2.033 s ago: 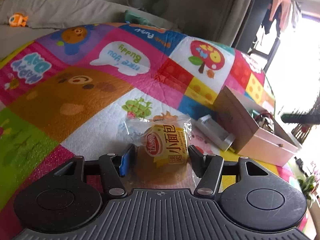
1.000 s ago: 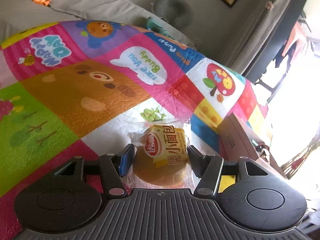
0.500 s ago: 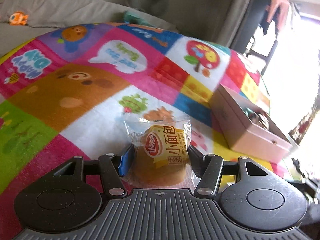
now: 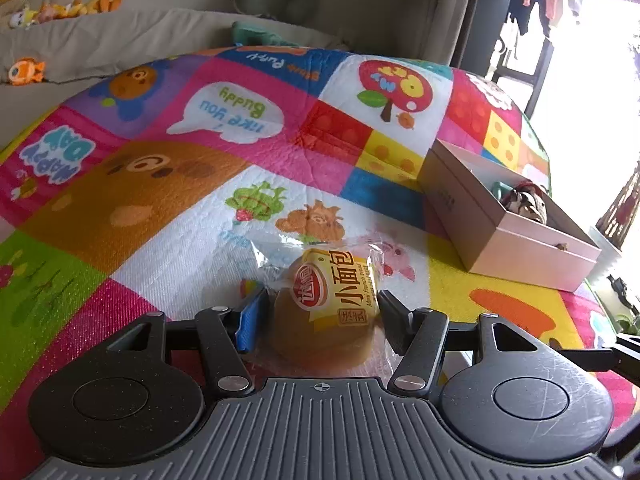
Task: Organize objects
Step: 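Grasp the white battery holder with the right tool while the left tool holds the bread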
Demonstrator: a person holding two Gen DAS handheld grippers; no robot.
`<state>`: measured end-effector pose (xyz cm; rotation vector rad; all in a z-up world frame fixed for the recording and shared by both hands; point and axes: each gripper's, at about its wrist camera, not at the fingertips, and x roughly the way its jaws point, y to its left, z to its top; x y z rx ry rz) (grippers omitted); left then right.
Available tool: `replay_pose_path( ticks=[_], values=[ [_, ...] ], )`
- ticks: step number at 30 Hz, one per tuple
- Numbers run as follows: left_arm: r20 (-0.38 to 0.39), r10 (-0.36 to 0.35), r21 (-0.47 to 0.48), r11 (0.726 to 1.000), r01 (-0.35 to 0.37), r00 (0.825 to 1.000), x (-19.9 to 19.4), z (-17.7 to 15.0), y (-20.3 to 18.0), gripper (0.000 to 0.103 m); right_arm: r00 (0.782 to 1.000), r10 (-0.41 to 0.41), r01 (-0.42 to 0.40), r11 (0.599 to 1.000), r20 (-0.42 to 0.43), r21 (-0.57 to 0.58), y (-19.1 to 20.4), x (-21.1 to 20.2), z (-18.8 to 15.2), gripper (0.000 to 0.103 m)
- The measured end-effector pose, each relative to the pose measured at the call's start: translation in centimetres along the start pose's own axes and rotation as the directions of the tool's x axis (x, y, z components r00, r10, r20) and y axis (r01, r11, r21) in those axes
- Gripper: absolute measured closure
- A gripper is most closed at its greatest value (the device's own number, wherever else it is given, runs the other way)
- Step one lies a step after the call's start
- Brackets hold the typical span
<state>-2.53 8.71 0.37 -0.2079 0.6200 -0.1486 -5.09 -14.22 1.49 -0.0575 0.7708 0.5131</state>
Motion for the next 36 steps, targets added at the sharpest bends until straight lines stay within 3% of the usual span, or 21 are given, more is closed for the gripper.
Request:
replay_pose_path(
  ticks=[5, 8, 11, 15, 19, 25, 28, 30, 31, 34, 36],
  values=[
    [-0.001, 0.005, 0.009, 1.000, -0.005, 1.000, 0.0, 0.0, -0.1, 0.038, 0.997, -0.076, 0.076, 0.996, -0.008, -0.036, 0.5, 1.0, 0.3, 0.000],
    [-0.001, 0.005, 0.009, 1.000, -0.005, 1.000, 0.0, 0.0, -0.1, 0.038, 0.981, -0.193, 0.194, 0.979, 0.022, -0.055, -0.9, 0.6, -0.1, 0.000],
    [0.000, 0.004, 0.007, 1.000, -0.004, 1.000, 0.0, 0.0, -0.1, 0.038, 0.966, -0.253, 0.255, 0.966, 0.044, -0.047, -2.5, -0.2, -0.5, 0.000],
    [0.000, 0.004, 0.007, 1.000, -0.004, 1.000, 0.0, 0.0, -0.1, 0.038, 0.981, -0.190, 0.190, 0.982, 0.031, 0.018, -3.7, -1.2, -0.8, 0.000],
    [0.000, 0.002, 0.004, 1.000, -0.002, 1.000, 0.0, -0.1, -0.1, 0.038, 0.992, -0.105, 0.104, 0.995, 0.074, 0.009, -1.6, -1.2, -0.2, 0.000],
    [0.005, -0.014, -0.018, 1.000, 0.014, 1.000, -0.1, 0.0, 0.2, 0.038, 0.984, -0.165, 0.173, 0.974, 0.066, -0.146, 1.1, 1.1, 0.5, 0.000],
    [0.007, -0.022, -0.029, 0.999, 0.022, 1.000, -0.1, -0.1, 0.4, 0.038, 0.947, -0.299, 0.320, 0.918, 0.120, -0.235, 0.2, 1.1, 0.5, 0.000],
    [0.008, -0.025, -0.033, 0.999, 0.025, 1.000, -0.1, -0.1, 0.5, 0.038, 0.893, -0.419, 0.448, 0.861, 0.162, -0.240, -0.9, 0.9, 0.8, 0.000],
    [0.008, -0.025, -0.033, 0.999, 0.025, 1.000, -0.1, -0.1, 0.5, 0.038, 0.894, -0.417, 0.445, 0.869, 0.165, -0.217, -1.6, 0.4, 1.0, 0.000],
    [0.009, -0.028, -0.039, 0.999, 0.028, 1.000, -0.1, -0.1, 0.6, 0.038, 0.960, -0.252, 0.262, 0.962, 0.121, -0.076, -3.1, -1.3, 1.9, 0.000],
    [0.010, -0.029, -0.040, 0.999, 0.030, 1.000, -0.1, -0.1, 0.6, 0.038, 0.977, -0.174, 0.176, 0.984, 0.122, -0.006, -2.9, -1.3, 2.3, 0.000]
  ],
)
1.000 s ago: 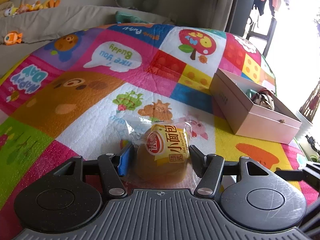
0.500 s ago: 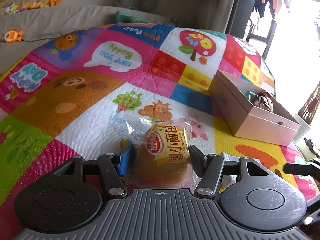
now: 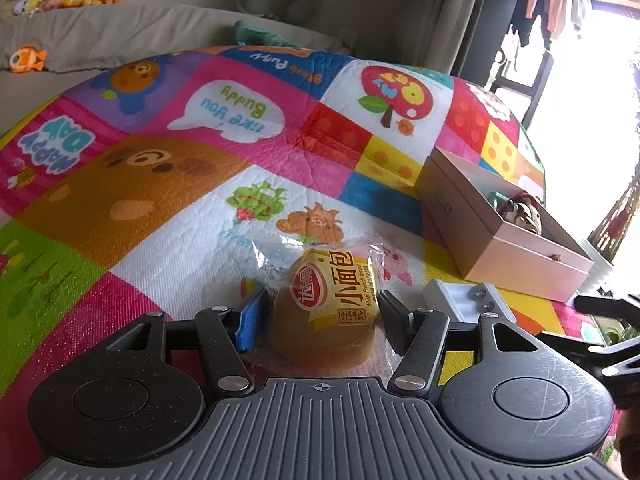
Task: Organize objects
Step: 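Grasp the white battery holder with the right tool while the left tool holds the bread, then lower the bread into the box with the left tool while the right tool places the battery holder there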
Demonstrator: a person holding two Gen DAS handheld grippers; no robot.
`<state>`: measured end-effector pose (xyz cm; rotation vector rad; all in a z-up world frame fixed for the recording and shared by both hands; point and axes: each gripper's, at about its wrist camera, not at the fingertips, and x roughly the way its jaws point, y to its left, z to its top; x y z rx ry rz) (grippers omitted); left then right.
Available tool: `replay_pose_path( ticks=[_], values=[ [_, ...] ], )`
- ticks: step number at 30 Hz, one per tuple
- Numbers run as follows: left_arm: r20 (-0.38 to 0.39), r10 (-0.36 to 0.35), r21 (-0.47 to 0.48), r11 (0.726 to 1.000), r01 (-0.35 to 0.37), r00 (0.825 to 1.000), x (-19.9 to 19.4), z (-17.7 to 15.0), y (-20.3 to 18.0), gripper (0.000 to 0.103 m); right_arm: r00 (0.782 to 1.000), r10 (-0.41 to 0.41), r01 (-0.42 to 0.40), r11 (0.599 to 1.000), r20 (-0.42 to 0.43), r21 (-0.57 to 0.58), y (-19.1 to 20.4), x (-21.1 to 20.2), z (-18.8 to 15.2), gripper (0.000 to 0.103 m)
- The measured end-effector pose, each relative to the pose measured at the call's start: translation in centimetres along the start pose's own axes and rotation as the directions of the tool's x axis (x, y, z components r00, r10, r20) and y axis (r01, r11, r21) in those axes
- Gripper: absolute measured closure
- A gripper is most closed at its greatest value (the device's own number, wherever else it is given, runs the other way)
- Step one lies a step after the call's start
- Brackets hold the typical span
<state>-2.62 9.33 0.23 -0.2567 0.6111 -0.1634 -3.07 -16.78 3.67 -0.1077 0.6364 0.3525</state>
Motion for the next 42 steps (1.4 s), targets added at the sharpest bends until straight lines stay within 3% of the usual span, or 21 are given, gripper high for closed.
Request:
replay_pose_path(
  ticks=[5, 7, 10, 12, 15, 22, 28, 30, 32, 37, 39, 42],
  values=[
    [0.001, -0.003, -0.005, 1.000, 0.003, 1.000, -0.1, 0.0, 0.1, 0.038, 0.999, -0.041, 0.040, 0.999, 0.030, 0.030, 3.6, 2.7, 1.0, 0.000],
    [0.002, -0.006, -0.009, 1.000, 0.006, 1.000, -0.1, 0.0, 0.1, 0.038, 0.997, -0.071, 0.071, 0.997, 0.008, 0.026, 4.6, 4.3, 1.5, 0.008],
    [0.005, -0.014, -0.021, 1.000, 0.014, 1.000, -0.1, 0.0, 0.3, 0.038, 0.994, -0.072, 0.077, 0.995, -0.076, 0.059, 4.4, 6.5, 2.1, 0.011],
    [0.006, -0.021, -0.030, 0.999, 0.021, 1.000, -0.1, 0.0, 0.4, 0.038, 0.993, -0.079, 0.084, 0.995, -0.083, 0.055, 4.5, 6.8, 2.0, 0.012],
    [0.009, -0.029, -0.041, 0.999, 0.029, 1.000, -0.1, 0.0, 0.6, 0.038, 0.994, -0.083, 0.083, 0.996, -0.071, 0.006, 5.0, 6.3, 1.7, 0.024],
    [0.009, -0.028, -0.041, 0.999, 0.029, 1.000, -0.1, 0.0, 0.6, 0.038, 0.996, -0.068, 0.066, 0.997, -0.059, -0.033, 5.0, 4.7, 1.5, 0.024],
    [0.006, -0.023, -0.034, 0.999, 0.023, 1.000, -0.1, 0.1, 0.5, 0.040, 0.999, -0.046, 0.047, 0.998, 0.015, -0.051, 2.7, -0.5, 1.1, 0.024],
    [-0.009, -0.060, -0.040, 0.997, 0.059, 0.998, -0.1, 0.9, 0.1, 0.042, 0.997, -0.057, 0.059, 0.997, 0.048, -0.045, 1.4, -2.5, 0.8, 0.024],
    [0.010, -0.125, -0.014, 0.992, 0.125, 0.992, -0.2, 2.6, -1.5, 0.042, 0.994, -0.076, 0.079, 0.997, 0.075, -0.027, 0.0, -4.2, 0.3, 0.024],
    [0.075, -0.238, 0.162, 0.961, 0.224, 0.968, 0.6, 7.6, -8.9, 0.042, 0.984, -0.119, 0.116, 0.993, 0.135, 0.033, -3.0, -6.8, -0.9, 0.024],
    [0.057, -0.289, 0.200, 0.941, 0.273, 0.956, 2.7, 9.7, -12.3, 0.041, 0.981, -0.125, 0.118, 0.992, 0.150, 0.052, -3.7, -7.2, -1.3, 0.024],
    [-0.016, -0.330, 0.180, 0.927, 0.328, 0.944, 7.8, 12.2, -16.6, 0.041, 0.976, -0.137, 0.127, 0.989, 0.170, 0.071, -4.4, -7.5, -1.8, 0.024]
  ],
)
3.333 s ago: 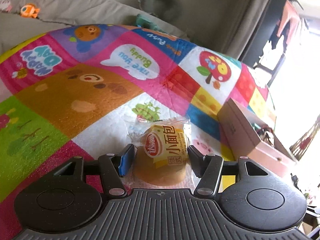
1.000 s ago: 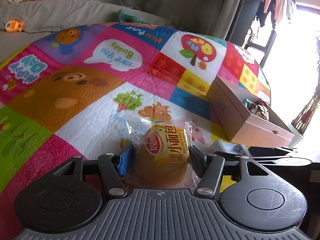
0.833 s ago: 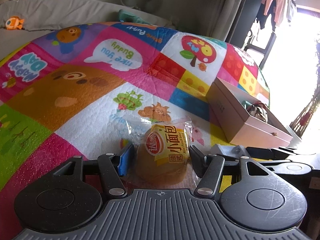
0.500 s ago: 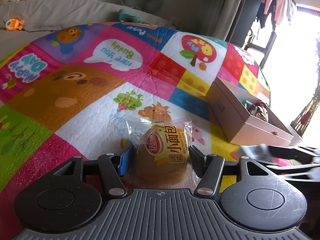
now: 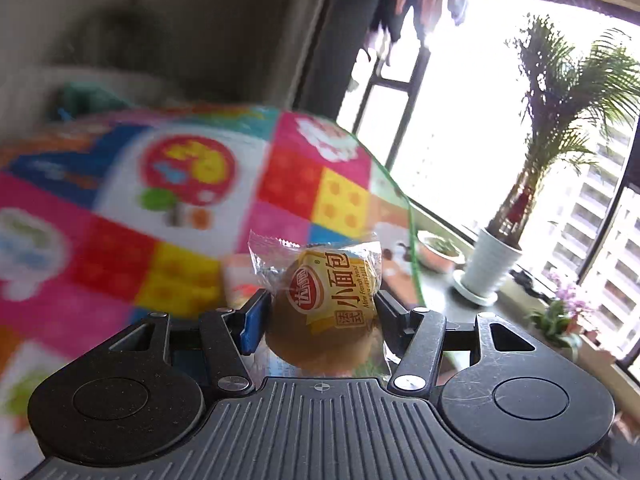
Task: Organize objects
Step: 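Lower the bread into the box with the left tool while the right tool places the battery holder there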
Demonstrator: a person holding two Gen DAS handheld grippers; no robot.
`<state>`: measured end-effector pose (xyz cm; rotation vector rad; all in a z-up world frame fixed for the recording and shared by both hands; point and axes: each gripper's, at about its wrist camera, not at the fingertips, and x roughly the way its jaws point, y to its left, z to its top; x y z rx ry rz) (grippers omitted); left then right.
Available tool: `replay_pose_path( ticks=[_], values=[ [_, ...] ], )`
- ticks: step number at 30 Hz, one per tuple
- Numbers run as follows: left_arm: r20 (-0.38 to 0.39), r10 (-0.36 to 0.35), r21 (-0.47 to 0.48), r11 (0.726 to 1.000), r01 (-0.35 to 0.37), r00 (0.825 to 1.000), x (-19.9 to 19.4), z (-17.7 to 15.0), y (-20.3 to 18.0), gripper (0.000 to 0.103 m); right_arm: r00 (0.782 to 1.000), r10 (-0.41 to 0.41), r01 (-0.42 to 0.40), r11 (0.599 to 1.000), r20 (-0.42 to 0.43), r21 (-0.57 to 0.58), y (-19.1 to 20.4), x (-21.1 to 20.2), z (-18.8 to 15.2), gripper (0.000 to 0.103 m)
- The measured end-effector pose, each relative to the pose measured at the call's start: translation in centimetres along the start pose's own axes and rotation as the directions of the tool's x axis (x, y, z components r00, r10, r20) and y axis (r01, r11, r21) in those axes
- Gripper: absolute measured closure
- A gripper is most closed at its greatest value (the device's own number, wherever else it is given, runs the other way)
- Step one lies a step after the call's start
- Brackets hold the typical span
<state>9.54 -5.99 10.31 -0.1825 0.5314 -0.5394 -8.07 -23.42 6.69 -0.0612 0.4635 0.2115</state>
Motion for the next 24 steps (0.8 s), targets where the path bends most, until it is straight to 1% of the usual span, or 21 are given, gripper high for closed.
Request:
replay_pose_path(
  ticks=[2, 5, 6, 8, 10, 11, 12, 13, 14, 15, 17, 20, 22, 24],
  values=[
    [-0.044, 0.023, -0.036, 0.999, -0.025, 0.999, 4.3, 0.9, -0.3, 0.041, 1.000, -0.010, 0.010, 1.000, 0.016, 0.010, -0.6, -0.3, -0.3, 0.024],
    [-0.113, 0.095, -0.053, 0.993, -0.102, 0.989, 9.4, 0.9, 0.3, 0.043, 0.999, -0.026, 0.026, 0.999, 0.024, 0.020, -1.7, -0.7, -0.7, 0.024],
    [-0.136, 0.113, -0.046, 0.992, -0.120, 0.984, 10.3, 0.6, 0.4, 0.042, 0.999, -0.032, 0.032, 0.999, 0.024, 0.022, -2.1, -0.8, -0.7, 0.024],
    [-0.157, 0.132, -0.035, 0.990, -0.139, 0.979, 11.1, 0.0, 1.0, 0.039, 0.999, -0.046, 0.045, 0.999, 0.025, 0.025, -3.1, -1.0, -0.9, 0.024],
    [-0.183, 0.141, -0.018, 0.989, -0.147, 0.973, 10.6, -0.4, 1.1, 0.039, 0.998, -0.053, 0.052, 0.998, 0.025, 0.036, -3.9, -0.9, -1.0, 0.024],
    [-0.201, 0.145, -0.001, 0.989, -0.149, 0.969, 10.2, -0.4, 1.0, 0.042, 0.998, -0.053, 0.052, 0.998, 0.023, 0.046, -4.3, -0.7, -0.9, 0.024],
    [-0.215, 0.145, 0.017, 0.989, -0.145, 0.966, 9.5, -0.6, 0.8, 0.042, 0.998, -0.052, 0.051, 0.997, 0.021, 0.055, -4.6, -0.5, -0.8, 0.024],
    [-0.217, 0.139, 0.029, 0.990, -0.136, 0.966, 8.7, -0.8, 0.8, 0.042, 0.998, -0.051, 0.050, 0.997, 0.020, 0.061, -4.9, -0.2, -0.7, 0.024],
    [-0.207, 0.134, 0.034, 0.991, -0.130, 0.969, 7.7, -0.9, 0.7, 0.042, 0.998, -0.050, 0.049, 0.997, 0.024, 0.065, -5.0, 0.0, -0.5, 0.024],
    [-0.179, 0.127, 0.023, 0.992, -0.125, 0.976, 6.6, -0.8, 0.8, 0.043, 0.998, -0.049, 0.047, 0.997, 0.030, 0.063, -5.1, 0.1, -0.2, 0.024],
    [-0.102, 0.098, -0.015, 0.995, -0.100, 0.990, 3.9, -0.4, 1.1, 0.043, 0.998, -0.046, 0.043, 0.998, 0.053, 0.050, -5.1, 0.6, 0.8, 0.024],
    [-0.025, 0.068, -0.049, 0.996, -0.069, 0.997, 1.0, -0.1, 1.4, 0.043, 0.995, -0.035, 0.032, 0.999, 0.092, 0.028, -5.0, 2.0, 3.2, 0.024],
    [-0.006, 0.062, -0.048, 0.997, -0.062, 0.998, -0.1, -0.1, 1.4, 0.043, 0.992, -0.041, 0.039, 0.999, 0.116, 0.015, -5.0, 3.6, 4.7, 0.024],
    [-0.009, 0.063, -0.048, 0.997, -0.064, 0.998, -0.6, -0.3, 1.5, 0.043, 0.992, -0.037, 0.034, 0.999, 0.123, 0.024, -5.2, 5.5, 6.1, 0.024]
  ],
)
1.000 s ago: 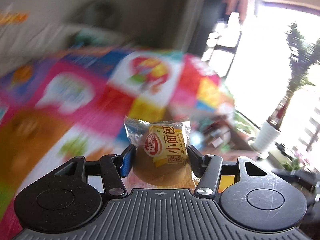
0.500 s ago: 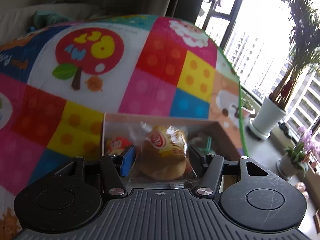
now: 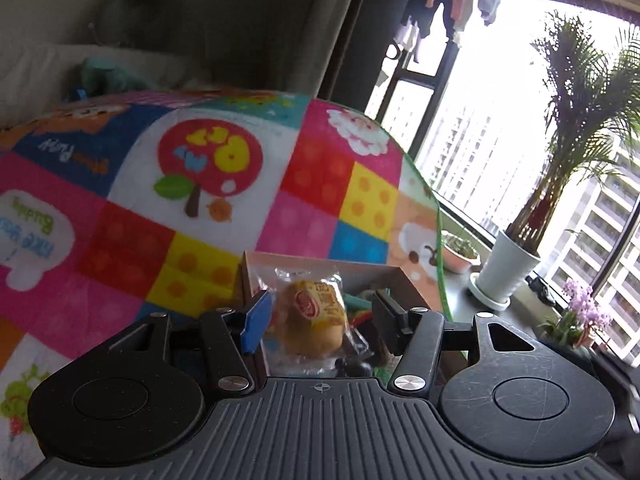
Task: Organize objects
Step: 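Lower the bread into the box with the left tool while the right tool places the battery holder there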
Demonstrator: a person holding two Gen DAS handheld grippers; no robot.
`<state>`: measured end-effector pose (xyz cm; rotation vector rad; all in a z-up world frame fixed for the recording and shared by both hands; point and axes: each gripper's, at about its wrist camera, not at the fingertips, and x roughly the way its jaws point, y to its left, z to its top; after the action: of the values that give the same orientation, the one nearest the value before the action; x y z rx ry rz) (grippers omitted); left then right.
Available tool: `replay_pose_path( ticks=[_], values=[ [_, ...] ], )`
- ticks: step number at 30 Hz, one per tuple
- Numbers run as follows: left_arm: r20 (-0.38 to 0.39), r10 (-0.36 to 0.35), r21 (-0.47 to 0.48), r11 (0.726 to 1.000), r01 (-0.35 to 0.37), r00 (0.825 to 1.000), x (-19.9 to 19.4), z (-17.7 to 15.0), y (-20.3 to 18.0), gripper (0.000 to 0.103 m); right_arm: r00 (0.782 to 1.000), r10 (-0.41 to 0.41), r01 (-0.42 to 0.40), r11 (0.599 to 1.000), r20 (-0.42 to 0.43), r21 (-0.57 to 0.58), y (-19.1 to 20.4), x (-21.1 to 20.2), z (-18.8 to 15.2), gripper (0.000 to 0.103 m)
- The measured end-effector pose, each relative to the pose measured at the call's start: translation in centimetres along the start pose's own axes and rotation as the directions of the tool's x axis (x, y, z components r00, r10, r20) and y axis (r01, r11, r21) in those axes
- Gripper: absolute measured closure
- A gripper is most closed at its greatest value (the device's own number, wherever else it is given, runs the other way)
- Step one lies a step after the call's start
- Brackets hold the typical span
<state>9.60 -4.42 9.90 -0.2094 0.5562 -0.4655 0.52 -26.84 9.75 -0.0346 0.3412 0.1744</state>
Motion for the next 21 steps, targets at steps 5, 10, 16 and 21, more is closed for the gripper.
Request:
replay_pose_path(
  ticks=[5, 10, 16, 21],
  values=[
    [-0.049, 0.041, -0.017, 0.999, -0.042, 0.998, -0.6, -1.1, 1.2, 0.043, 0.998, 0.026, -0.022, 0.997, -0.064, 0.068, -1.0, 3.1, 0.1, 0.016],
    [-0.122, 0.050, -0.033, 0.998, -0.055, 0.991, 0.1, -2.0, 2.1, 0.043, 0.992, 0.058, -0.051, 0.997, -0.112, 0.064, -1.7, 0.8, -3.2, 0.000],
    [-0.213, 0.150, 0.081, 0.987, -0.135, 0.965, 3.3, -2.5, 0.2, 0.043, 0.978, -0.010, 0.002, 0.999, -0.210, -0.038, -1.2, 1.0, -5.4, 0.000],
    [-0.300, 0.307, 0.209, 0.945, -0.252, 0.903, 5.8, -2.5, -0.3, 0.031, 0.952, -0.108, 0.072, 0.989, -0.286, -0.133, -1.4, 4.5, -5.8, 0.000]
  ],
)
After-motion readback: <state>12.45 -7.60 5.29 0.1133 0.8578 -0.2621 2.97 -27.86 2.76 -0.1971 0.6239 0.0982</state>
